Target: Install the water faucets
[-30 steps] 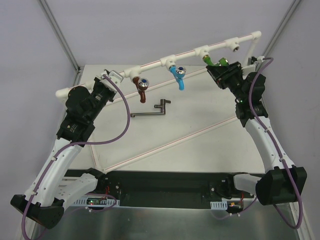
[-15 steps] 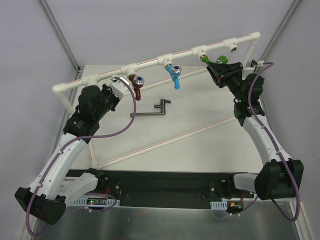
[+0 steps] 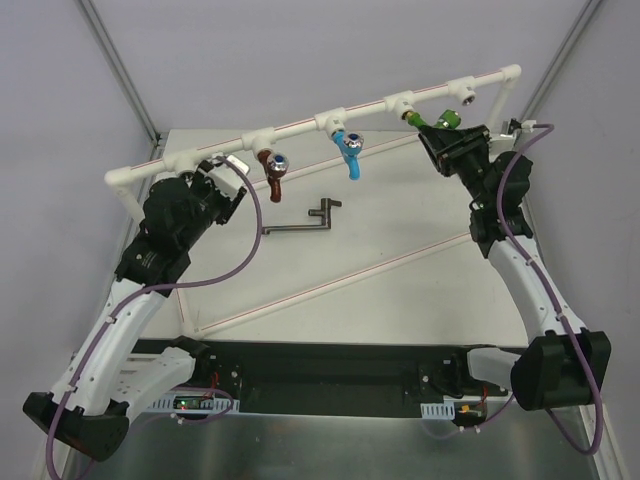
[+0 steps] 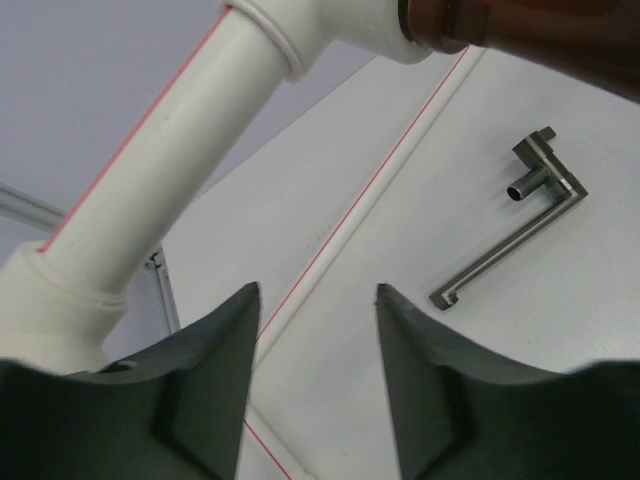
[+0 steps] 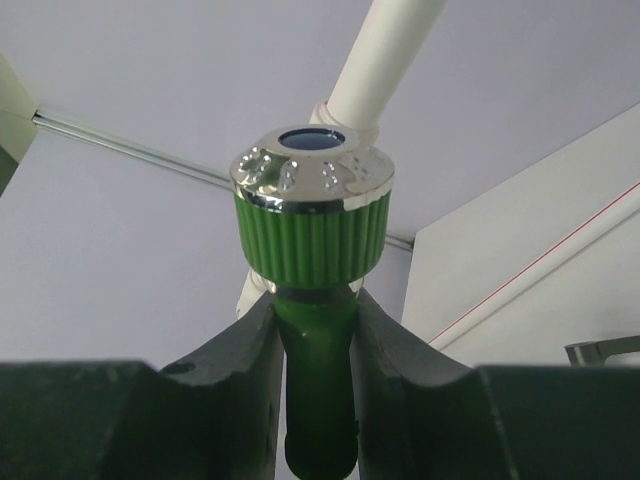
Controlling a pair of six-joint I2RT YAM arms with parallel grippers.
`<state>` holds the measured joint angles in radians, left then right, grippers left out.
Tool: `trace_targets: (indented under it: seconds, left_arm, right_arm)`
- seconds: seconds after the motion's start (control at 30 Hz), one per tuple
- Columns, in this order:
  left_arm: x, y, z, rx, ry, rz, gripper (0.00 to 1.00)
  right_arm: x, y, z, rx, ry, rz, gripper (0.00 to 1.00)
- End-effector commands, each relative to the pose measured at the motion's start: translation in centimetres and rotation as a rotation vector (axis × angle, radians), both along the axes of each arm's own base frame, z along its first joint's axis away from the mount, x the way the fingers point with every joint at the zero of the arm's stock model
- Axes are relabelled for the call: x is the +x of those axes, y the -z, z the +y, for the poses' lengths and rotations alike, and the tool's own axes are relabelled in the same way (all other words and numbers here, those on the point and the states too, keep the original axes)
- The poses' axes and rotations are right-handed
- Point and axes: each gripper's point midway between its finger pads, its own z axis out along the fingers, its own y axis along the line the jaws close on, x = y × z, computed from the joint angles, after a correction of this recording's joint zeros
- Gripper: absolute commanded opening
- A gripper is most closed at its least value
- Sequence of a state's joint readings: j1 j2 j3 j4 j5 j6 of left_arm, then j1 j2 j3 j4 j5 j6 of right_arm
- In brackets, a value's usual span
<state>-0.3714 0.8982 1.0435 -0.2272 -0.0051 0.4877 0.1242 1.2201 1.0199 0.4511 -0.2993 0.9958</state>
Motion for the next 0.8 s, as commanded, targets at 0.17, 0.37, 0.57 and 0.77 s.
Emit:
trace_targets:
  seconds: [0.17, 0.37, 0.57, 0.77]
  left_arm:
    - [-1.8, -8.2, 2.0, -0.001, -0.05, -0.143, 0.7]
    - [-1.5, -10.4, 2.6, 0.097, -0.052, -0.12, 0.79]
    - [0.2, -9.7, 2.5, 0.249, -0.026, -0.028, 0.83]
    - [3.8, -7.9, 3.1, 0.355, -0.084, 0.071, 0.83]
  right_arm:
    - [-3.9, -4.9, -0.9, -0.223, 0.059, -0.292, 0.02]
    - [-6.2, -5.9, -1.6, -0.397, 0.106, -0.417, 0.02]
    - [-8.3, -6.4, -2.5, -0.521, 0.156, -0.481, 0.02]
    - [-10.3, -7.0, -3.0, -0.617, 0.181, -0.548, 0.02]
